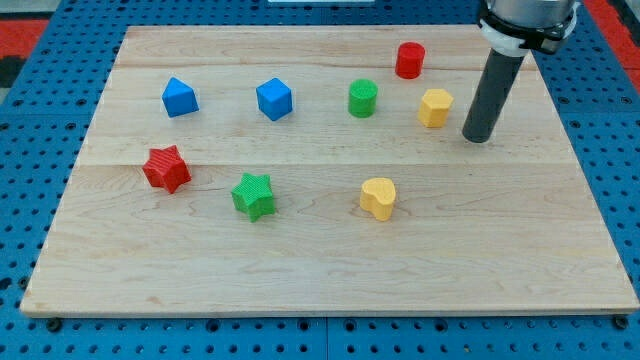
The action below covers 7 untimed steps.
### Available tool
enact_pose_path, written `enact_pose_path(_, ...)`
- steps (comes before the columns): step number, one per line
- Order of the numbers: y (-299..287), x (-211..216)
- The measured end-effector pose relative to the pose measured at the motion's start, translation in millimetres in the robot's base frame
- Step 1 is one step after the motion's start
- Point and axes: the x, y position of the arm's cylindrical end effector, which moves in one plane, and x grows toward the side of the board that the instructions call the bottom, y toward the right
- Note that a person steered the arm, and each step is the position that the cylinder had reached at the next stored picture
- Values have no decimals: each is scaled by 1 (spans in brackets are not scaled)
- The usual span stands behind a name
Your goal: Push the yellow hexagon slightly up
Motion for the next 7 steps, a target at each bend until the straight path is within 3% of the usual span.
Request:
enact_pose_path(2,-36,-9)
enact_pose_path(7,-32,-34)
